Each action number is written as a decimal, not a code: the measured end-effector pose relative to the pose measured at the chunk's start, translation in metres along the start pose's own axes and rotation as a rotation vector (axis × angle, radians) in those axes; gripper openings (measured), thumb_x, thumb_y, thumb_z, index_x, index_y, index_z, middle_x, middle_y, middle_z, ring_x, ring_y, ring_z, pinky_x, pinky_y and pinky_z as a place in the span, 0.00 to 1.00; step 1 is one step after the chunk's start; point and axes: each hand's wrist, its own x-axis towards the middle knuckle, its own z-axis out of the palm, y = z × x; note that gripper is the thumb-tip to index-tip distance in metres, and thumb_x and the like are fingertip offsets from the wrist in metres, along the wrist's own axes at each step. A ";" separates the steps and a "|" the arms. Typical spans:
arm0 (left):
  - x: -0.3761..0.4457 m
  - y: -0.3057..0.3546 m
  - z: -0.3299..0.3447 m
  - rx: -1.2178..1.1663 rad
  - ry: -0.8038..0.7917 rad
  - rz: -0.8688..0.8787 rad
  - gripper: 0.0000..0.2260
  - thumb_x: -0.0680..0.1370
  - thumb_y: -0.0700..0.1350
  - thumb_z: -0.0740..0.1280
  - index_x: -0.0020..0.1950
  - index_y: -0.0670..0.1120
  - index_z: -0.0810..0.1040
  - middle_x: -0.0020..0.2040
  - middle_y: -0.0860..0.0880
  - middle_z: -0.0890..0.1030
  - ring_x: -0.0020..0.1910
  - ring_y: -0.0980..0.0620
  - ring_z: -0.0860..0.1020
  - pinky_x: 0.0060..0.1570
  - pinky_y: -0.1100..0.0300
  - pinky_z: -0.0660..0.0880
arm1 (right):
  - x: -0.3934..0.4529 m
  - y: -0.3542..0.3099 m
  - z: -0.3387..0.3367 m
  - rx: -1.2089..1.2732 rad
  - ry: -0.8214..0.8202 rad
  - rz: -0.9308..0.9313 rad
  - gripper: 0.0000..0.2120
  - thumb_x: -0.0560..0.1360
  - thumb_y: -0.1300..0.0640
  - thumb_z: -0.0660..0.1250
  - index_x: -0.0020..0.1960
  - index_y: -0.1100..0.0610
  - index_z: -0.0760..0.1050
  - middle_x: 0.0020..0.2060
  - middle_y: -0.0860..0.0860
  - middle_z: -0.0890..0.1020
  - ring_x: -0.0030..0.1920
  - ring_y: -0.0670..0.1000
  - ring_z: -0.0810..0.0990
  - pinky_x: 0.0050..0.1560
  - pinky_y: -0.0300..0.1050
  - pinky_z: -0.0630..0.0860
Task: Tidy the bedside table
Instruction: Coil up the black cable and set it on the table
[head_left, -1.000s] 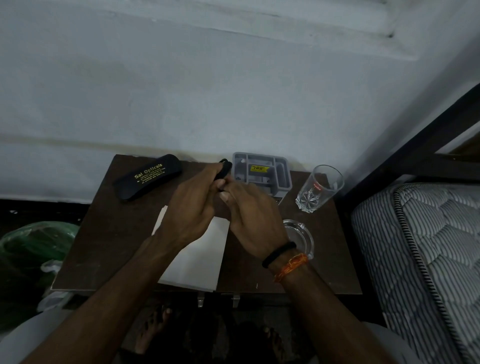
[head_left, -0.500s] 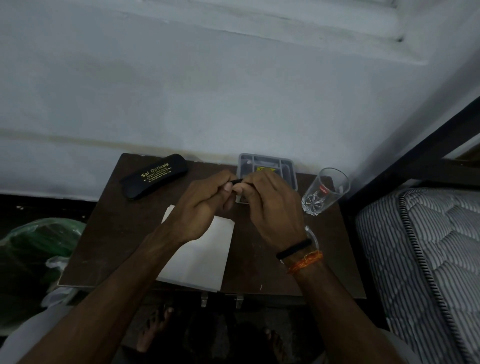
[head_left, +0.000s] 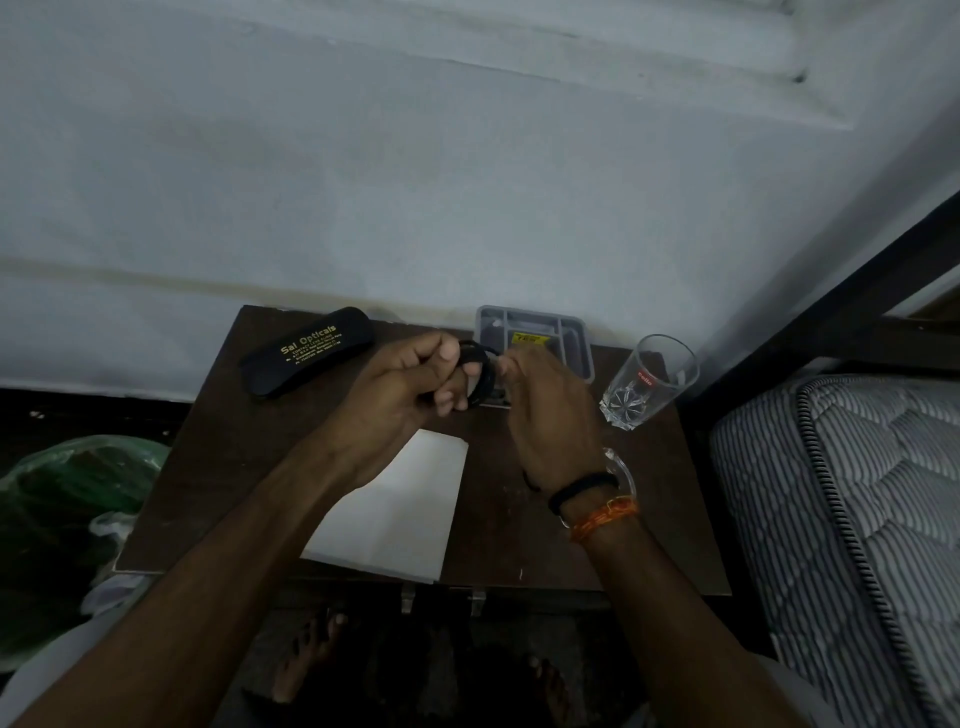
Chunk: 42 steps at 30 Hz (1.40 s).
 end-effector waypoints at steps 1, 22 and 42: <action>0.000 0.001 0.002 -0.034 0.024 0.007 0.17 0.83 0.44 0.56 0.51 0.29 0.73 0.31 0.46 0.69 0.33 0.53 0.70 0.45 0.55 0.71 | -0.001 -0.001 0.003 0.021 -0.034 0.021 0.10 0.81 0.59 0.56 0.43 0.58 0.71 0.37 0.52 0.75 0.37 0.53 0.74 0.36 0.48 0.70; 0.002 -0.024 0.000 0.610 0.236 0.266 0.08 0.83 0.41 0.56 0.54 0.40 0.72 0.42 0.45 0.77 0.38 0.53 0.76 0.37 0.61 0.74 | -0.018 -0.039 0.010 0.056 -0.296 -0.075 0.09 0.80 0.60 0.57 0.47 0.60 0.75 0.32 0.52 0.76 0.29 0.50 0.71 0.30 0.43 0.67; 0.003 -0.013 -0.003 0.571 -0.060 -0.071 0.15 0.82 0.44 0.58 0.49 0.35 0.80 0.44 0.37 0.81 0.46 0.40 0.79 0.54 0.43 0.75 | 0.001 -0.016 -0.024 -0.092 -0.192 -0.175 0.12 0.76 0.57 0.69 0.58 0.60 0.79 0.49 0.56 0.77 0.47 0.54 0.78 0.44 0.41 0.72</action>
